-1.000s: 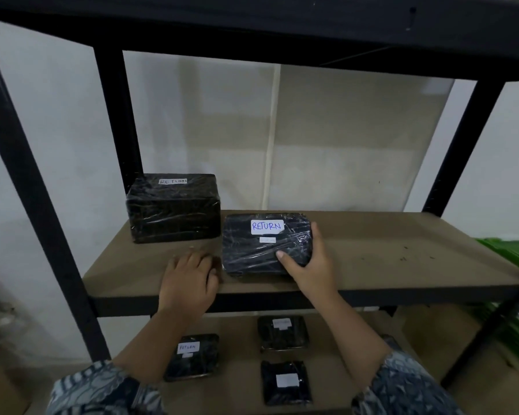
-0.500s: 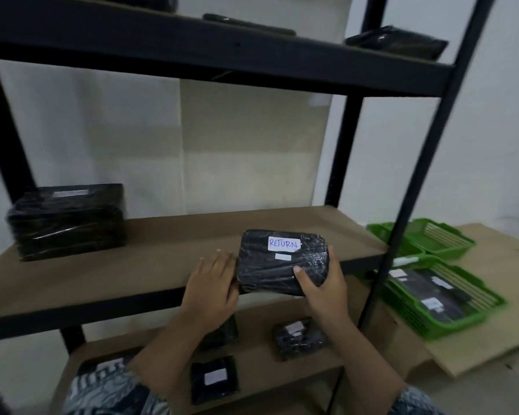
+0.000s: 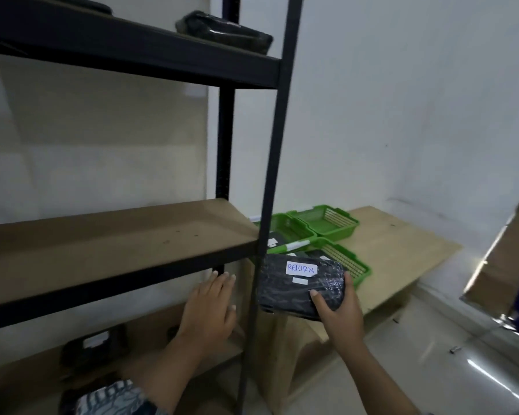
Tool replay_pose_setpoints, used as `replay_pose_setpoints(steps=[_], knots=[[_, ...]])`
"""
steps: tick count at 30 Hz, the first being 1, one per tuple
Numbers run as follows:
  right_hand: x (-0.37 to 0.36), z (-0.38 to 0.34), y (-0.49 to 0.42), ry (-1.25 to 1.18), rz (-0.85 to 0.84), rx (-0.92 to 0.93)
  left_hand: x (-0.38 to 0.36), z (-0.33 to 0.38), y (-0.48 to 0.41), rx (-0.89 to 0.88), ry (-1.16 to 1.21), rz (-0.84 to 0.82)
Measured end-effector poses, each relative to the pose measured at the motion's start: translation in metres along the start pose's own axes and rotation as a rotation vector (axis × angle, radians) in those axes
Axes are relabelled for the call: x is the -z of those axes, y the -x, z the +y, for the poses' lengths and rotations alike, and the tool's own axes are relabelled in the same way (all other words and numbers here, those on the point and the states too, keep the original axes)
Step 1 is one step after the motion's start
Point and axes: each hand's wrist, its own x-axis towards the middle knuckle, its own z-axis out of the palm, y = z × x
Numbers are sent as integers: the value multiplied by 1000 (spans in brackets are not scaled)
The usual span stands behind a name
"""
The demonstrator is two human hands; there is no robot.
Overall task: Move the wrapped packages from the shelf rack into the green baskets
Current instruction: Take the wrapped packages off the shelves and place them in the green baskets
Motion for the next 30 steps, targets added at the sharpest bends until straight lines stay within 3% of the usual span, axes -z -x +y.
replay_pose_setpoints(steps=[11,22,30], knots=[[65,72,-58,39,97,-100,-73,87,-60,-80,86,-67],[17,99,-181,112,150,-173,-152,101,-191,-115,147,-164],[-45,103,-276,-73,221,-339,-201,82,-275,-38,181,-157]])
